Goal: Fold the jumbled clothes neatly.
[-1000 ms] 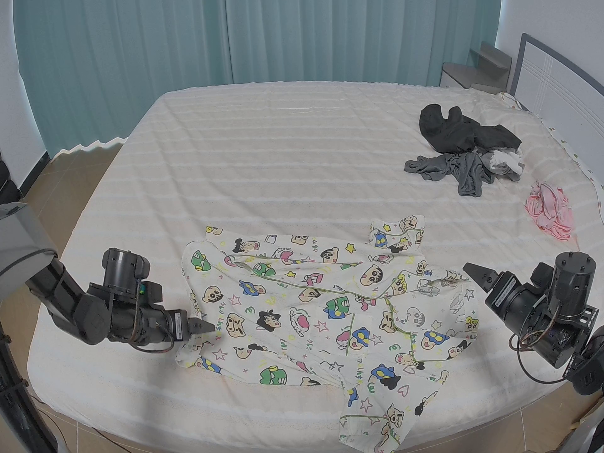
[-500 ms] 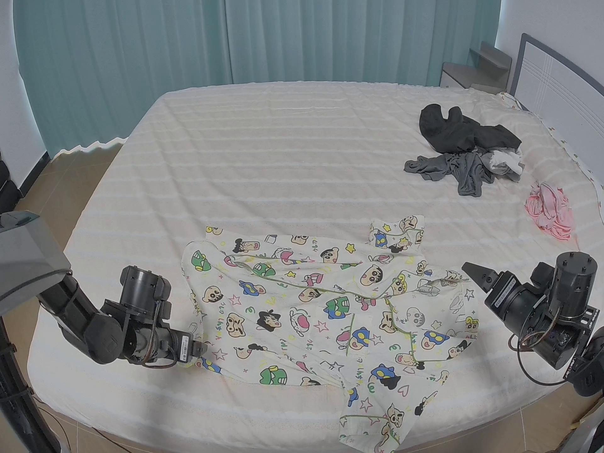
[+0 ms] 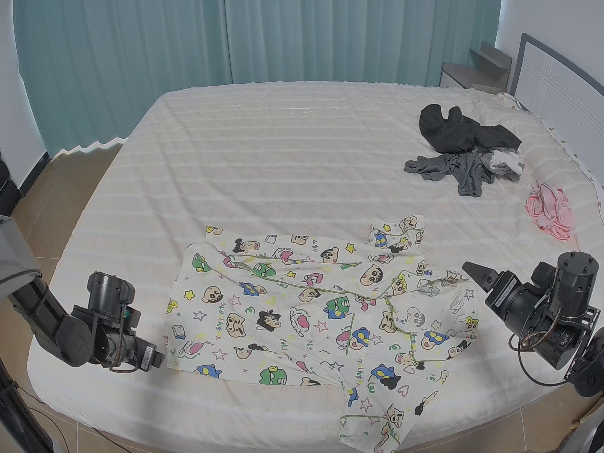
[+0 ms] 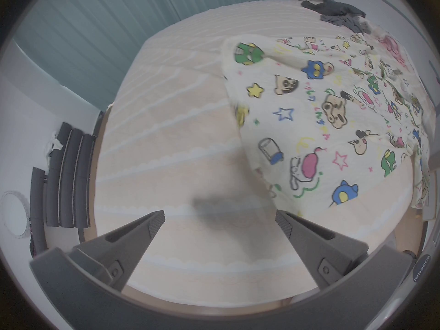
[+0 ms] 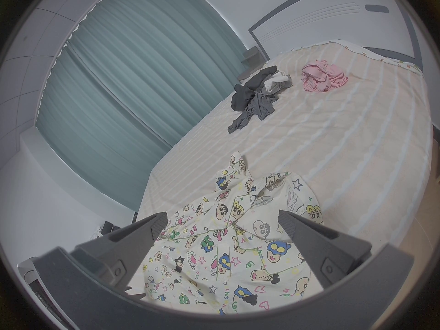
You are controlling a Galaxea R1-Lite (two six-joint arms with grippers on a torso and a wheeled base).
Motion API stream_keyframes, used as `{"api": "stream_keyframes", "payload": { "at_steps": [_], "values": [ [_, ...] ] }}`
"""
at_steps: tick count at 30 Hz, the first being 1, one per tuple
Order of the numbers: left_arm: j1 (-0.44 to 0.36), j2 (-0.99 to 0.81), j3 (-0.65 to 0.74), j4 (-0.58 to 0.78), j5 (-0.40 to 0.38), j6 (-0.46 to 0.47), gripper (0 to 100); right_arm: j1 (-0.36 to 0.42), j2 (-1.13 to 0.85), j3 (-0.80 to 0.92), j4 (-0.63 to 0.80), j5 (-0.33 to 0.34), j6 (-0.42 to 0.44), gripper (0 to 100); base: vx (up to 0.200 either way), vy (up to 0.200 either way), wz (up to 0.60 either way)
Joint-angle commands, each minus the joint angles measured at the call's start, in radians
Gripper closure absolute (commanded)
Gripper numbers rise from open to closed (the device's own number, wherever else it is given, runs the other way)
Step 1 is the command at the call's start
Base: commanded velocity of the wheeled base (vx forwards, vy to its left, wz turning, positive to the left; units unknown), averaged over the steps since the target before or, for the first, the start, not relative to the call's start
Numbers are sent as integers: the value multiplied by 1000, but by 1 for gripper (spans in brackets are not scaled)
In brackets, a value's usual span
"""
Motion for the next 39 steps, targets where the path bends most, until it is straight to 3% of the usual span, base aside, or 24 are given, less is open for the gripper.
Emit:
{"api": "stream_keyframes", "payload": {
  "at_steps": [1, 6, 10, 13, 16, 17, 19, 20, 23, 26, 29, 39],
  "values": [
    [85, -62, 0, -2, 14, 33, 0, 0, -13, 1, 1, 0, 0, 0, 0, 0, 0],
    [176, -65, -27, 3, 8, 85, 0, 0, -13, 1, 1, 1, 0, 0, 0, 0, 0],
    [191, -85, -33, 8, -23, 87, 0, 0, -13, 1, 1, 1, 0, 0, 0, 0, 0],
    [180, -136, -27, 64, -107, 45, 0, 2, -12, 3, 1, 1, 1, 0, 0, 0, 0],
    [90, -202, -43, 192, -204, -136, 0, 0, -12, 3, 1, 1, 1, 0, 0, 0, 0],
    [90, -202, -43, 192, -204, -136, 0, 0, -12, 3, 1, 1, 1, 0, 0, 0, 0],
    [12, -243, -57, 281, -310, -288, 0, 2, -12, 3, 1, 3, 1, 0, 0, 0, 0],
    [-2, -243, -56, 299, -320, -300, 0, 2, -12, 3, 1, 3, 1, 0, 0, 0, 0],
    [-28, -208, -45, 310, -313, -298, 0, 2, -12, 3, 1, 3, 1, 0, 0, 0, 0],
    [-57, -127, -45, 299, -250, -308, 0, 3, -12, 3, 1, 1, 1, 0, 0, 0, 0],
    [-62, -50, -43, 268, -190, -308, 0, 3, -13, 3, 1, 1, 1, 0, 0, 0, 0],
    [-65, 73, -42, 152, -113, -308, 0, 3, -13, 3, 1, 1, 1, 0, 0, 0, 0]
  ]
}}
